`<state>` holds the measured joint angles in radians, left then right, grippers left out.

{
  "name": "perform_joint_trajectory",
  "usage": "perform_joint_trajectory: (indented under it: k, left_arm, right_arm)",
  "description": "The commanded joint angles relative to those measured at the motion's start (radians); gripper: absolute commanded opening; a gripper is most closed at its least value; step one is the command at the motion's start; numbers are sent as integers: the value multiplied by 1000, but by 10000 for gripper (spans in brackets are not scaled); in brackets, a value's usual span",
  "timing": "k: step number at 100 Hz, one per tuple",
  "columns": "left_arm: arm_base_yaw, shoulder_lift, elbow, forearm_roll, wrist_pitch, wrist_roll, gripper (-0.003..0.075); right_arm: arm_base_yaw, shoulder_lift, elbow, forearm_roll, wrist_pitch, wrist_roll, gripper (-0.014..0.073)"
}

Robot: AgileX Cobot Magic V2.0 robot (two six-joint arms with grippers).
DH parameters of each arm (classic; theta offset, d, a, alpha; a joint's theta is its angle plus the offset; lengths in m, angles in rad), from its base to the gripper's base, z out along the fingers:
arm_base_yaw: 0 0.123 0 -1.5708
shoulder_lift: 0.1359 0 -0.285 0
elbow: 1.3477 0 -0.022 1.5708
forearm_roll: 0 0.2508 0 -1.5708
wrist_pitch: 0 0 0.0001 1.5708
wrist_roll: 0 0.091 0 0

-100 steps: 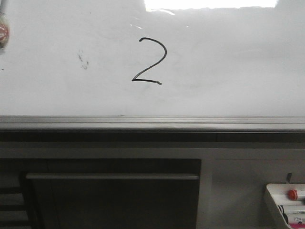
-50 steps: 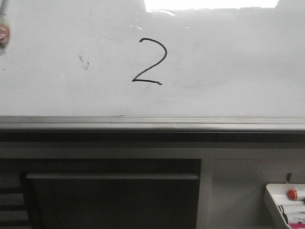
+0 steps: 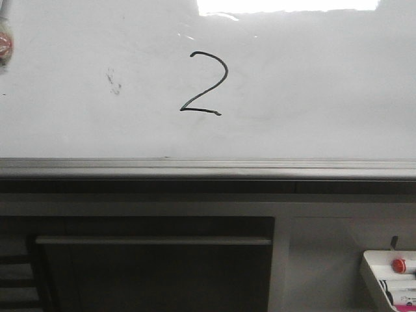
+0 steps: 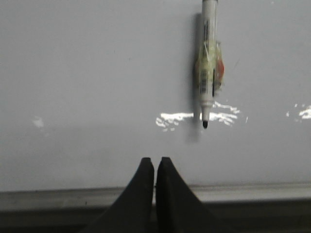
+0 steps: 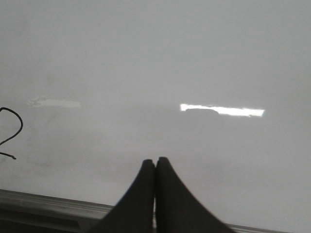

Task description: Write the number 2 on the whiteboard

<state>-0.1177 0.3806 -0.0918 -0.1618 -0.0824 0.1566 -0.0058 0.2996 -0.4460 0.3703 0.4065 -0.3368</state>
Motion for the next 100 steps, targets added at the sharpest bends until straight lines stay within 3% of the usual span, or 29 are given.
perform_joint_trajectory:
  k: [1,13,39,64,100]
  left_arm:
    - [3,6,5,-9,-83,-11,-18]
    - [3,-1,42,-9,-102,-11,-18]
    - [16,-233,125,-9,-126,-9,-18]
    - [45,-415,123,42,48,-8,-18]
    - [45,-412,125,44,69,-8,-18]
  right_arm:
    - [-8,8,-25,12,-77,-10,-72]
    - [-8,8,-25,12,-77,-10,-72]
    - [-8,8,-25,12,-77,-10,-72]
    - [-8,8,-25,12,-77,-10,-72]
    - [-8,9,-25,12,-77,-10,-72]
